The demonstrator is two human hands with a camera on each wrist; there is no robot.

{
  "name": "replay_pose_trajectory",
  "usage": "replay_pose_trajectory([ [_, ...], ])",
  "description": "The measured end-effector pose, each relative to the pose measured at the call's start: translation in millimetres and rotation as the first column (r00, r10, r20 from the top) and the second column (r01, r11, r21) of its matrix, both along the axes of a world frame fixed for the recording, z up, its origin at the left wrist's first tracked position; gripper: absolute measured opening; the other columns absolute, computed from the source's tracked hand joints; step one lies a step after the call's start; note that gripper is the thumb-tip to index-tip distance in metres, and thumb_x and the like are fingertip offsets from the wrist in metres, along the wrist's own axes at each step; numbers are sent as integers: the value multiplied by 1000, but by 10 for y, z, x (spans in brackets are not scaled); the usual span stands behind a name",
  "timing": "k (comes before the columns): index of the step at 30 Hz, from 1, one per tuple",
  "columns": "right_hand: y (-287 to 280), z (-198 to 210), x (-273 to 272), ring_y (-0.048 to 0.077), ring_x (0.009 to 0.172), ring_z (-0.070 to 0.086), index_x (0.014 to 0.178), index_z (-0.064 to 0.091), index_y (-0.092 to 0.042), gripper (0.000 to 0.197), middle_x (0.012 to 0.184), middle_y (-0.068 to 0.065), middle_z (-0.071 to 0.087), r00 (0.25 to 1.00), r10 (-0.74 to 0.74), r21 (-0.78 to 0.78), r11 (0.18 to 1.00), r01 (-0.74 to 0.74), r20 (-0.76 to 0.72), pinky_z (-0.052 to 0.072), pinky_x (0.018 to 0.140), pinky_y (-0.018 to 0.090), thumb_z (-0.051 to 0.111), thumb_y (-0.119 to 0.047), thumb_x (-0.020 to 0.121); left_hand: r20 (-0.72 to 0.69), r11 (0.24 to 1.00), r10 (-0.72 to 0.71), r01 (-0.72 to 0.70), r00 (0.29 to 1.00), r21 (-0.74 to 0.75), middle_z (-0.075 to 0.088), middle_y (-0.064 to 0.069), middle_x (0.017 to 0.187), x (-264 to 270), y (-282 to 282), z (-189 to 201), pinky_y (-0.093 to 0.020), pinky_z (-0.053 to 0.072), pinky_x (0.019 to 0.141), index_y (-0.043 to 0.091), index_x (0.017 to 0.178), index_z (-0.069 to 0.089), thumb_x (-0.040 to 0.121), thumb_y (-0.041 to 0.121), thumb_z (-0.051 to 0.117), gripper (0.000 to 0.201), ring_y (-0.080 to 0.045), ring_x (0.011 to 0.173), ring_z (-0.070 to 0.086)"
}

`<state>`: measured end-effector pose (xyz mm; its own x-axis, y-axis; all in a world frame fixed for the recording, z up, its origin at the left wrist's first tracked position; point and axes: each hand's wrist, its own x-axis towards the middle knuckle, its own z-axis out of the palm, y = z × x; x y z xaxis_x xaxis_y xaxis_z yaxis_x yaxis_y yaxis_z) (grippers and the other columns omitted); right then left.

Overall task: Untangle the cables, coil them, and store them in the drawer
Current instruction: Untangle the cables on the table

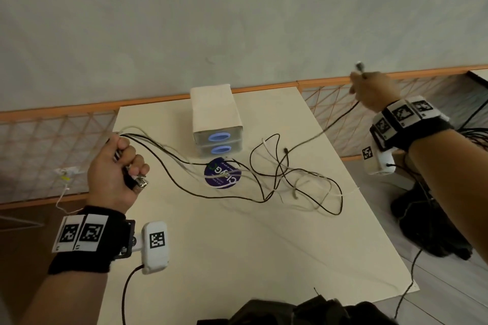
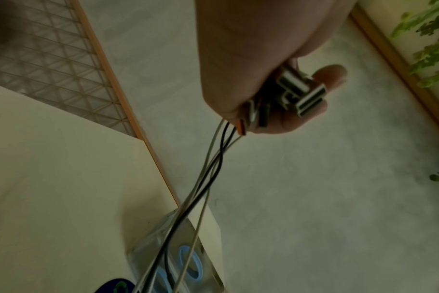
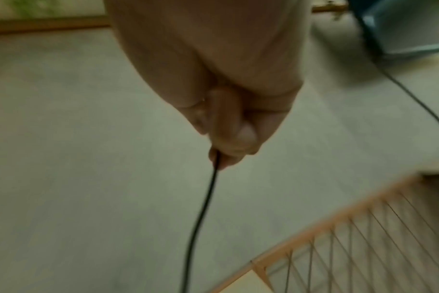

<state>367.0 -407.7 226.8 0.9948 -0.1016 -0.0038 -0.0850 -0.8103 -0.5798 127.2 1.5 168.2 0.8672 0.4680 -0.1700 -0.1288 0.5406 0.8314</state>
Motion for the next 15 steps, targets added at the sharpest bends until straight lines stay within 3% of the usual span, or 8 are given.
replay_pose_trajectory([
  [2,-166,-2,102,24,57,59,77,57,-7,28,96,20,67,986,-158,250,954,164,-44,49,56,36,49,-29,94,-9,1000,-10,10,1000,16,27,7,41,-12,-15,8,-18,32,39,24,64,43,97,35,36,36,-7,32,30],
  [4,-369,-31,205,32,84,68,90,56,-4,14,112,23,65,984,-165,263,949,177,-64,55,79,44,62,-16,89,-19,999,-36,36,999,28,27,7,41,-20,-32,28,-18,32,38,23,64,42,94,35,42,31,-7,31,29],
  [6,-502,-120,274,36,103,61,124,46,-6,47,121,23,57,964,-229,386,884,264,-135,52,88,46,65,2,81,-32,995,-91,92,995,40,27,7,41,-24,-80,55,-18,31,37,23,65,40,91,35,44,29,-7,30,29],
  [7,-528,-178,235,35,100,61,133,39,-10,61,121,22,56,960,-216,412,870,271,-176,53,83,46,63,7,79,-45,991,-124,126,991,50,27,7,40,-19,-123,65,-18,30,37,22,66,39,94,35,41,31,-7,30,29],
  [8,-463,-234,183,35,97,61,136,36,-12,66,123,23,56,954,-221,328,903,279,-202,54,79,46,65,6,79,-62,985,-161,165,985,60,28,7,40,-6,-181,71,-17,30,36,22,66,39,97,35,38,33,-7,29,29],
  [10,-144,-354,-32,36,111,57,139,36,-15,73,134,23,49,985,-72,69,994,83,-160,50,91,48,73,-10,77,-105,963,-250,258,963,75,28,7,41,55,-350,80,-17,30,35,21,67,40,99,35,37,35,-8,28,29],
  [12,327,-410,-397,33,126,44,143,33,-19,83,145,16,36,951,290,54,957,-286,-107,41,104,44,79,-22,74,-152,921,-354,372,923,111,27,7,41,131,-566,61,-16,30,35,20,68,41,99,34,38,34,-8,27,30],
  [15,1121,-309,-1079,17,138,25,149,19,-27,104,153,2,19,612,790,189,599,-778,17,25,115,34,84,-24,68,-217,806,-519,557,827,199,28,8,42,223,-950,63,-18,30,37,17,70,44,99,32,40,33,-10,25,33],
])
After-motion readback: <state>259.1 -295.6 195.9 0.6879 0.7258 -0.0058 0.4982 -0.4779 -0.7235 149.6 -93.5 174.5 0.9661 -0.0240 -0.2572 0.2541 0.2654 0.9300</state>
